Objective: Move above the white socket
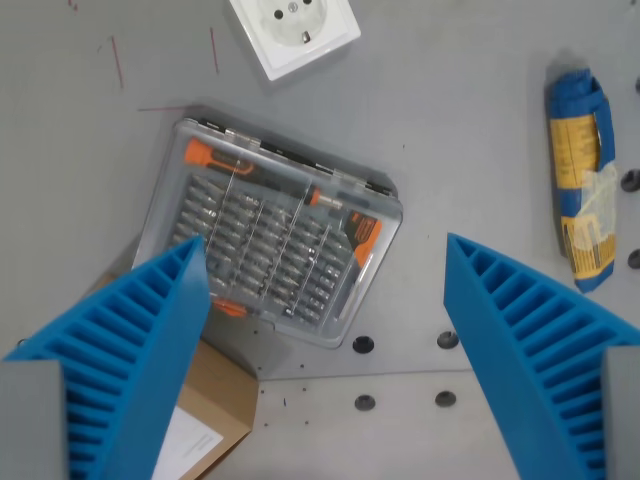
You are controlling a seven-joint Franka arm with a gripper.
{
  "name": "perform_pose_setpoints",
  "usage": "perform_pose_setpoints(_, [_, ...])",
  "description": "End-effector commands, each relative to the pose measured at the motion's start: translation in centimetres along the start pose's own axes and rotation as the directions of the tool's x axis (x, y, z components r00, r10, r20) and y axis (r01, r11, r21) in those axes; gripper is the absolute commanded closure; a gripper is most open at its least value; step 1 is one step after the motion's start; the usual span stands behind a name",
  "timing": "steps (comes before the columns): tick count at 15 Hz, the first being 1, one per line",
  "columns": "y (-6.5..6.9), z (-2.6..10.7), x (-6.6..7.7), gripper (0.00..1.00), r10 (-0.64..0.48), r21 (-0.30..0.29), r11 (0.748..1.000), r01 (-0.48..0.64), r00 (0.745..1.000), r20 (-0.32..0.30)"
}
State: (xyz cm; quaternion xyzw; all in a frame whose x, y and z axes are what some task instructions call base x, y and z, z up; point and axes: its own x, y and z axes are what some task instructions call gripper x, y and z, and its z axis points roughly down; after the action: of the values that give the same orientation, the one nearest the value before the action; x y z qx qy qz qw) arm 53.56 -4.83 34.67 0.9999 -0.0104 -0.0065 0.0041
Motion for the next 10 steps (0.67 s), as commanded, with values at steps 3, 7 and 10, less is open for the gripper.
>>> perform_pose_setpoints(3, [-0.3, 1.3, 0.4, 0.00, -0.122, -0.013, 0.993, 0.122, 0.991, -0.058])
perform_pose_setpoints(7, [-0.5, 3.0, 1.0, 0.00, -0.174, -0.021, 0.985, 0.173, 0.983, -0.066])
perform_pose_setpoints(10, [-0.6, 4.4, 1.4, 0.00, -0.210, -0.027, 0.978, 0.209, 0.975, -0.073])
